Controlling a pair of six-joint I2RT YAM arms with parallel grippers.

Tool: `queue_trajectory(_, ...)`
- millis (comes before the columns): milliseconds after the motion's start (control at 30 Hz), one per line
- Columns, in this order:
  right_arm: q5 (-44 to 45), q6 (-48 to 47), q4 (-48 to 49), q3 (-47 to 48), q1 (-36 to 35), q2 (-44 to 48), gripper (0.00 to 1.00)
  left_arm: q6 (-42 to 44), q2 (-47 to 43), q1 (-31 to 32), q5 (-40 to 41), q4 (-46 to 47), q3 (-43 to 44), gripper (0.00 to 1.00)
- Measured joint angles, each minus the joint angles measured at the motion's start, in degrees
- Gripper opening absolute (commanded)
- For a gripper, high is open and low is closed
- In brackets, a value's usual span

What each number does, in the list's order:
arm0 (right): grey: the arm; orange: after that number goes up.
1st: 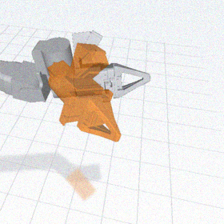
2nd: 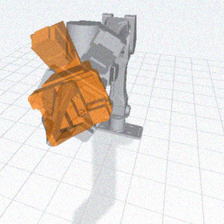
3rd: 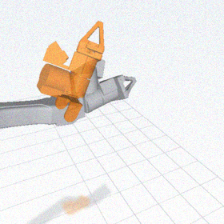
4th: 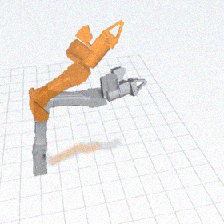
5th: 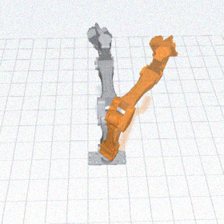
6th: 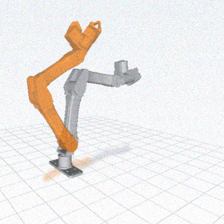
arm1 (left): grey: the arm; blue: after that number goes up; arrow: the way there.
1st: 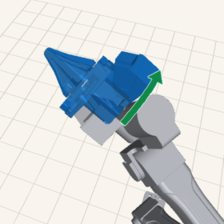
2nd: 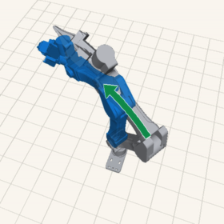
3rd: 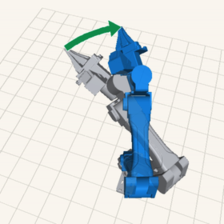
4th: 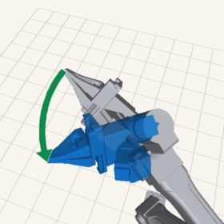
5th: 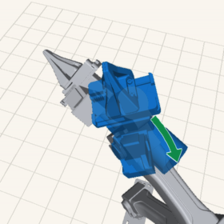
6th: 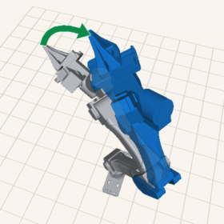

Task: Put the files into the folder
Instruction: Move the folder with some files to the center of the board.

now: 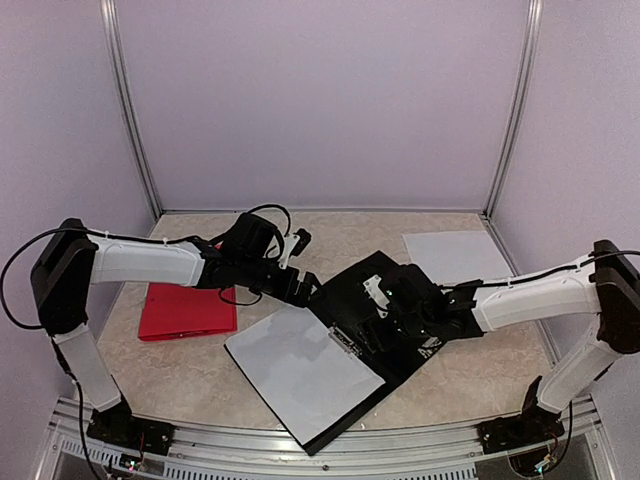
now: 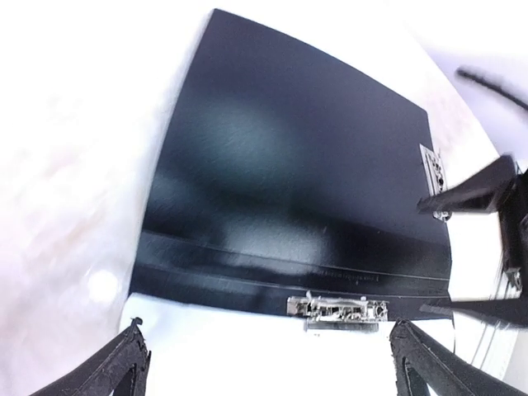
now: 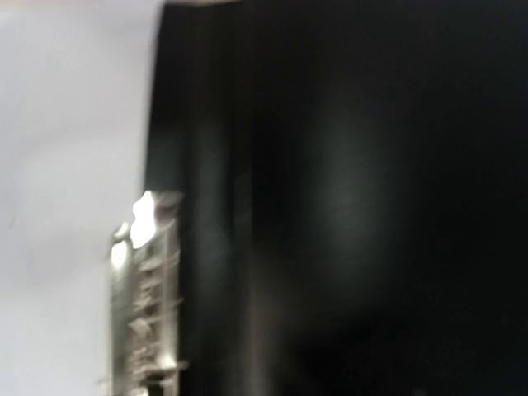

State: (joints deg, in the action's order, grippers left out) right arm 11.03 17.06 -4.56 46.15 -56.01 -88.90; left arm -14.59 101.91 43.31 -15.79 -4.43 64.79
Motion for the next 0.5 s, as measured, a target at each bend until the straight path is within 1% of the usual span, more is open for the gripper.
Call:
queue_trajectory(133, 4.63, 4.42, -4.02, 0.87, 1.90, 4.72, 0.80, -4.04, -6.08, 0.00, 2.36, -1.60, -5.20, 0.99)
queue_trajectory(233, 7.26, 7.98, -7.32, 0.70, 3.93, 6.91, 0.81, -6.93, -9.64, 0.00, 2.99, -3.21, -9.14, 0.99)
queue_trajectory(333, 9.25, 11.41, -10.71, -0.37, 6.25, 8.11, 0.81, -8.94, -11.96, 0.00, 3.30, -5.84, -10.95, 0.99)
queue_trajectory(500, 9.77, 15.98, -16.39, -3.41, 9.88, 9.51, 0.73, -10.95, -14.95, 0.02, 2.45, -9.18, -11.19, 0.98)
